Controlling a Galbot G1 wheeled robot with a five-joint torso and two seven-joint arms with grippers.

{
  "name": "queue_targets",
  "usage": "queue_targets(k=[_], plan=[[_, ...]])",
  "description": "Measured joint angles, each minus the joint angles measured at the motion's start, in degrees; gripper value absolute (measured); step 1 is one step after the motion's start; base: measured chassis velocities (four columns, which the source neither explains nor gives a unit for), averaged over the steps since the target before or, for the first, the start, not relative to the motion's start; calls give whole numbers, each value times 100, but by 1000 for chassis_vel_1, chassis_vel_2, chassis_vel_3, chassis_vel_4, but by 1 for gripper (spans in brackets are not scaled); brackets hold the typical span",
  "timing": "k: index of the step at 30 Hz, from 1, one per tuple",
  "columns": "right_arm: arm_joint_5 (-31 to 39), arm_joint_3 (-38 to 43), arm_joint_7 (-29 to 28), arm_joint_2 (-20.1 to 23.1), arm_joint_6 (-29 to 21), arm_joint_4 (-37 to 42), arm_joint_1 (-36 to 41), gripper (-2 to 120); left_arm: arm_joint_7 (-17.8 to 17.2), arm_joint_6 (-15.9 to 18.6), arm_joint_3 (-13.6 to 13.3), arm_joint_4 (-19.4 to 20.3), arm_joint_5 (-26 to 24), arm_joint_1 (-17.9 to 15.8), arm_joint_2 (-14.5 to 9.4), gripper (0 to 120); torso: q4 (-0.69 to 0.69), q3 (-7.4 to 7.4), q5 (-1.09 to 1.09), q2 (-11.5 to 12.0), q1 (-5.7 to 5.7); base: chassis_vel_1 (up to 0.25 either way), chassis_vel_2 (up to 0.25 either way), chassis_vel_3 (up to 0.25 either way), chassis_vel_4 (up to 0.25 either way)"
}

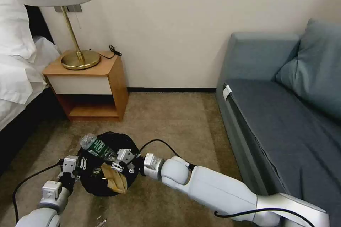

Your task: Pick up the trash bin, then pick up the garbage on the floor and place it into the trash bin.

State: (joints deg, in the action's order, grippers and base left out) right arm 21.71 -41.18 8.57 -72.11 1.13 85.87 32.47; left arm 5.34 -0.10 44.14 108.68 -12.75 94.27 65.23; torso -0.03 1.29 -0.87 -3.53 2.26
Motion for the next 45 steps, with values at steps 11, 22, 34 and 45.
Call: queue_targets(k=[11,22,34,45], plan=[[-388,-232,-511,-3,119,29,258,62,0,-14,17,16,-210,49,31,4,0,0,0,0,0,0,0,0,0],[-370,-192,-541,76,104,251,163,99,-22,-18,114,29,-251,153,22,4,1,0,0,0,0,0,0,0,0],[27,452,-550,825,-76,1372,105,100,-339,227,221,190,-839,173,166,4,0,0,3,0,0,0,0,0,0],[270,1626,-300,1726,-173,2276,471,100,-1318,609,384,233,-2123,-45,692,4,0,0,1,0,0,0,0,0,0]])
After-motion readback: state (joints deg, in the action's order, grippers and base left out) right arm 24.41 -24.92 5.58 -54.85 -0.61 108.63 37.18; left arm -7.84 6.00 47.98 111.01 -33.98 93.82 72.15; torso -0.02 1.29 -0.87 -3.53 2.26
